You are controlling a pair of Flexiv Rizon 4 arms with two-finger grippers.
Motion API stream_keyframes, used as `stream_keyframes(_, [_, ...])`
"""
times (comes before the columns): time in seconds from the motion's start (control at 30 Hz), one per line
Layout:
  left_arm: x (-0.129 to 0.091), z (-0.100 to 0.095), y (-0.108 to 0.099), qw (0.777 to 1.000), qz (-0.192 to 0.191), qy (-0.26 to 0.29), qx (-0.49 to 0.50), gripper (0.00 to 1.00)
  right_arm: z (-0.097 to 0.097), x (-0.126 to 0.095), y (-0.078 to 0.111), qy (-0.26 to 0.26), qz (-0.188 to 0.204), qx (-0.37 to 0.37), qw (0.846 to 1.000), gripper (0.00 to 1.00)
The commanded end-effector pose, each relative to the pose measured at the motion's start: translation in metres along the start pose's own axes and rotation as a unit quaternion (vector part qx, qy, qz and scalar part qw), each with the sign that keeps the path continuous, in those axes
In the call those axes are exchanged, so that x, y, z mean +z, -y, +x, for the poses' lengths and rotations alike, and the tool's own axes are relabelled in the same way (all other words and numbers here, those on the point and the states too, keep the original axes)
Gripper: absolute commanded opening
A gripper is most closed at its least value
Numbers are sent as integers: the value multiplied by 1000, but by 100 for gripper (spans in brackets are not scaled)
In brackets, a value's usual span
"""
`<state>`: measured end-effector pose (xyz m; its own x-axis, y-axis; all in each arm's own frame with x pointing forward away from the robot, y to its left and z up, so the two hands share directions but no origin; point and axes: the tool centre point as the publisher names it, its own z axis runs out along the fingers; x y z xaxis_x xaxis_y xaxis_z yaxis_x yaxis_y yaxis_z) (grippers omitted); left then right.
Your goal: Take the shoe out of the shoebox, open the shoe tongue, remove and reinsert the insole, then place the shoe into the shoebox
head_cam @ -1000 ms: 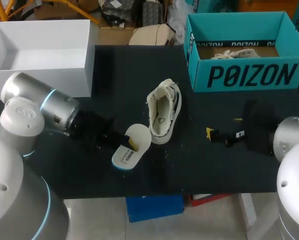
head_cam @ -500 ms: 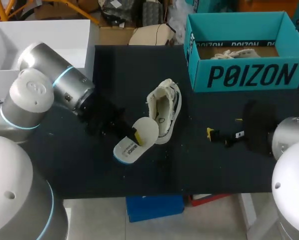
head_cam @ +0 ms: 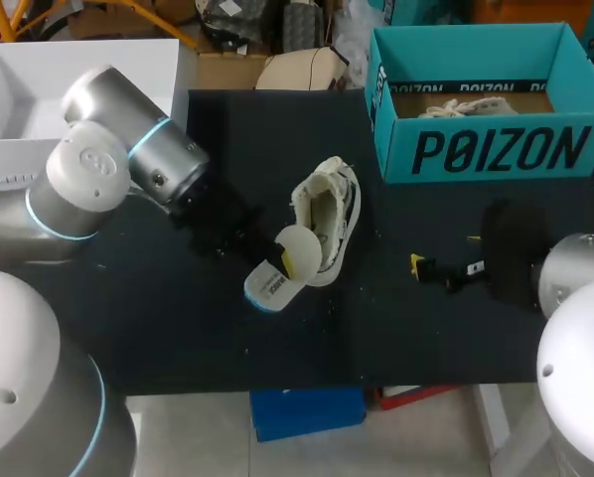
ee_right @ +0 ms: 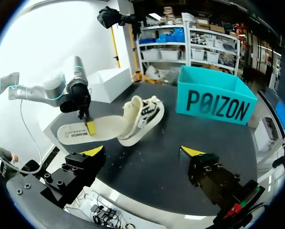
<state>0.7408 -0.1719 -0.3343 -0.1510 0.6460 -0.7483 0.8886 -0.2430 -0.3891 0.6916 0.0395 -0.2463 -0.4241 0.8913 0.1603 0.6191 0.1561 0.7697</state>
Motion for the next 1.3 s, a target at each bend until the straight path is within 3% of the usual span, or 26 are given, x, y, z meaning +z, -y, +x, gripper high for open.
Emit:
stream_keyframes(0.03, [7, -3, -15, 1000, 3, -5, -2, 0, 2, 1, 2, 3, -2, 0, 1000, 100])
stream_keyframes(0.57, [12, -12, -62, 1000, -11, -16, -3, 0, 2, 1, 2, 3, -2, 0, 1000, 100])
stream_keyframes(1.3, [19, -15, -109, 1000, -30, 0, -7, 0, 2, 1, 2, 3, -2, 0, 1000, 100])
